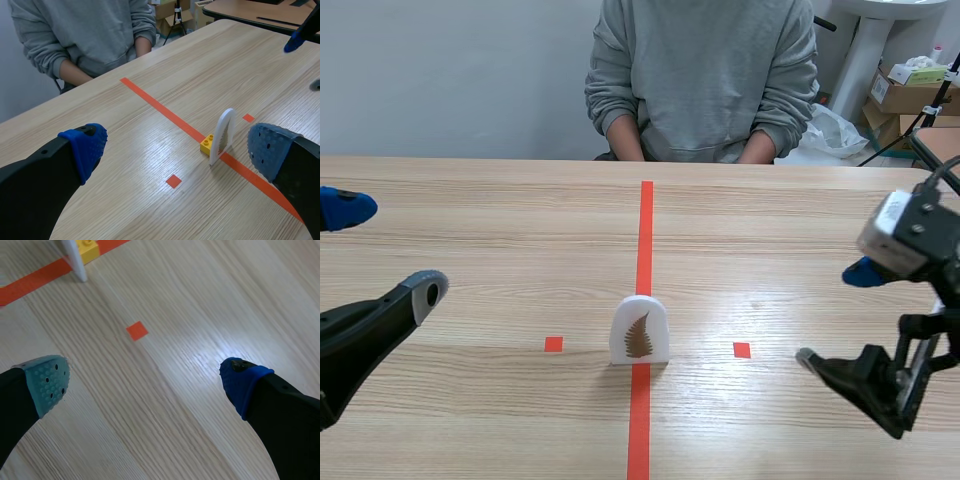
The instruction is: Do the leaf sorting experiment
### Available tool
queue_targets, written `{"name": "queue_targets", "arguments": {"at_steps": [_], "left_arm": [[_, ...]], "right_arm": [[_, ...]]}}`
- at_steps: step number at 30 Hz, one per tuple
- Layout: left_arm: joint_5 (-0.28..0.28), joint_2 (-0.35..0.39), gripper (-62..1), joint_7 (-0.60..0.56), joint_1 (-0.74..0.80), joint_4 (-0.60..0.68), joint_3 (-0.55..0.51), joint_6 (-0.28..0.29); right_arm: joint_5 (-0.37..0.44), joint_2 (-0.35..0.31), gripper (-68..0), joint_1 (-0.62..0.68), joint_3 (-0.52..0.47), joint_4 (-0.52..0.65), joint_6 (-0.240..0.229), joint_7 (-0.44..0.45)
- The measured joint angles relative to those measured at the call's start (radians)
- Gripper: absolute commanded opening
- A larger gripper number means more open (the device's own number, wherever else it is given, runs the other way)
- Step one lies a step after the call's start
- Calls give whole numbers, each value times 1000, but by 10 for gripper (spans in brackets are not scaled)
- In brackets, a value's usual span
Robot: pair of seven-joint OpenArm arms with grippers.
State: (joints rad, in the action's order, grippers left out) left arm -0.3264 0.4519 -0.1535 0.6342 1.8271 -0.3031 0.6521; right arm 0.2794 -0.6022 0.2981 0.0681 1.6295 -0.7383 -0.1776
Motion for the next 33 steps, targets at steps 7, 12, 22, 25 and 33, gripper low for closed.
{"name": "queue_targets", "arguments": {"at_steps": [7,12,22,25,33], "left_arm": [[0,0,-7,0,0,0,0,0],[0,0,-7,0,0,0,0,0],[0,0,-7,0,0,0,0,0],[0,0,-7,0,0,0,0,0],[0,0,-7,0,0,0,0,0]], "right_arm": [[-89,1,-52,-147,186,-55,0,20],[-111,1,-52,-243,282,-109,0,62],[-131,47,-52,-405,412,-287,0,197],[-130,79,-56,-431,445,-321,1,237],[-206,143,-138,-477,540,-386,0,270]]}}
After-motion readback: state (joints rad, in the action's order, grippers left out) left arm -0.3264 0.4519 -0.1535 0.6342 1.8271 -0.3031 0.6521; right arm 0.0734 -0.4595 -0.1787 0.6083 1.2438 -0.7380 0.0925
